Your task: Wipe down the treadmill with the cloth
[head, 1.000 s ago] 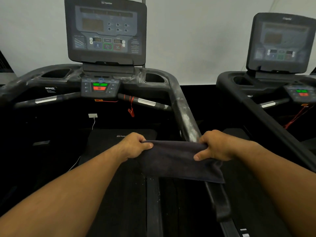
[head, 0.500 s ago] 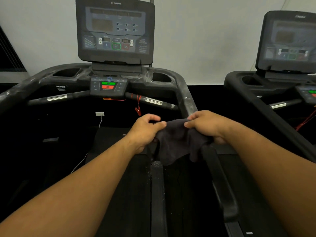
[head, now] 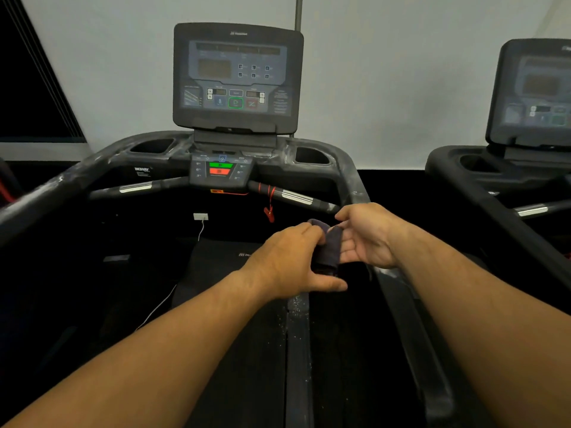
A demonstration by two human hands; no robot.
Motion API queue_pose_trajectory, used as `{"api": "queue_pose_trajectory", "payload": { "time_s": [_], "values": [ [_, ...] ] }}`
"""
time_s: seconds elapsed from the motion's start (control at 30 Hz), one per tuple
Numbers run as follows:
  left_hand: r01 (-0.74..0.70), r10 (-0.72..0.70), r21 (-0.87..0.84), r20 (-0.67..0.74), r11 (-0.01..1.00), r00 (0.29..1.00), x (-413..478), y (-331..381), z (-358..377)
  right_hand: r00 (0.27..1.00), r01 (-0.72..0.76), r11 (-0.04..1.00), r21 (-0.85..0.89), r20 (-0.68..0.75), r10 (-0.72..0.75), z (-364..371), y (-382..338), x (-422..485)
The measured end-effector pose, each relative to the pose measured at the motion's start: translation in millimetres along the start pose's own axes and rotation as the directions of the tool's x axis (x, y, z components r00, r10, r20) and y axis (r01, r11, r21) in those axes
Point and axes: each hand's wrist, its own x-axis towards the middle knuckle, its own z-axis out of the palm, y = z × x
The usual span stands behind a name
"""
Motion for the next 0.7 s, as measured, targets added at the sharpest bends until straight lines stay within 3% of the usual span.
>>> {"api": "queue_pose_trajectory", "payload": {
  "time_s": [0.17,0.3,0.4,0.5,0.63,0.7],
  "values": [
    [-0.067,0.088,0.173,-0.115,0.983,0.989,-6,-3,3,0.996,0.010,1.000,-0.024,0.089,-0.008,3,-6,-6],
    [-0.040,0.047,0.065,-0.107,0.997,0.993,-9,-11,-1,0.992,0.105,0.954,-0.280,0.098,-0.080,-4,5,-2],
    [-0.009,0.011,0.021,-0.098,1.000,0.995,-12,-17,-8,0.992,0.125,0.869,-0.478,0.087,-0.095,-8,17,1],
    [0.014,-0.014,-0.010,-0.043,1.000,0.999,-14,-23,-18,0.983,0.155,0.796,-0.586,0.167,-0.069,-4,32,3],
    [0.021,-0.023,0.026,0.070,0.999,0.997,-15,-32,-36,0.942,0.287,0.565,-0.774,0.336,-0.018,8,46,0],
    [0.023,-0.028,0.043,0.116,0.999,0.993,-15,-34,-45,0.925,0.325,0.505,-0.800,0.380,0.007,17,51,0]
  ]
}}
